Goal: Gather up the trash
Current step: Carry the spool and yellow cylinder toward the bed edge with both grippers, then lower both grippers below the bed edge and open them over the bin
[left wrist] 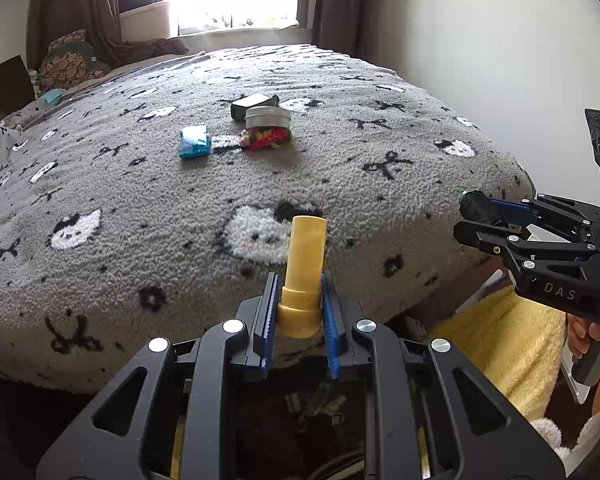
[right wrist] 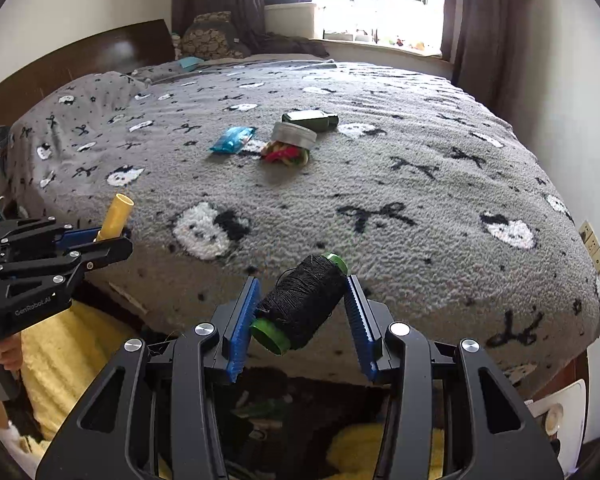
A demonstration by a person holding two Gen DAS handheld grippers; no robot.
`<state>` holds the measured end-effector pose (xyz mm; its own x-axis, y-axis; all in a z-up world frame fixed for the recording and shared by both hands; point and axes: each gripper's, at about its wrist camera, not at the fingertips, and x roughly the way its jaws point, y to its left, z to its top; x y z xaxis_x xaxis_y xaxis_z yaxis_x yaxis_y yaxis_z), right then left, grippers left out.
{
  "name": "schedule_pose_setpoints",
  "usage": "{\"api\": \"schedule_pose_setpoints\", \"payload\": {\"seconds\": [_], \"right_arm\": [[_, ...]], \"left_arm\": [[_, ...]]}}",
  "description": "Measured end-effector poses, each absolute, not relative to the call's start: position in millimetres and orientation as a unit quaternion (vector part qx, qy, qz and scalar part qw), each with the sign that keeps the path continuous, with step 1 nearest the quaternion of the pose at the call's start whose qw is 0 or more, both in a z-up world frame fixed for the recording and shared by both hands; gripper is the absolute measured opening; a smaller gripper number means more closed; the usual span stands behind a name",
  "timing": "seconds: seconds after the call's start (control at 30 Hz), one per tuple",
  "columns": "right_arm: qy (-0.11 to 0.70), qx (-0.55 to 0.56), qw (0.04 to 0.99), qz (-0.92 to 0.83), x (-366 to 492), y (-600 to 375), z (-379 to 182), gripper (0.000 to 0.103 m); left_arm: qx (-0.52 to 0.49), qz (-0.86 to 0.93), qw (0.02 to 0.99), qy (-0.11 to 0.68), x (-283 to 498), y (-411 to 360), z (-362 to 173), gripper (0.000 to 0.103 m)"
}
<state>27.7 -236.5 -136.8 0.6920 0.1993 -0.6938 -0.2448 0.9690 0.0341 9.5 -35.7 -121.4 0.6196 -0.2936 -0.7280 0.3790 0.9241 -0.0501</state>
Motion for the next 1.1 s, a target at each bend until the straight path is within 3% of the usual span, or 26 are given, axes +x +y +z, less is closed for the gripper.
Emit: {"api": "schedule_pose_setpoints", "payload": {"seconds": [1.1], "right_arm": [[0.56,0.011,0.814,0.155,22,-213,-292,0.045]], "left_arm": [[0.046,-0.194,0.765,0.612,-8,-39,-308,0.019]]}}
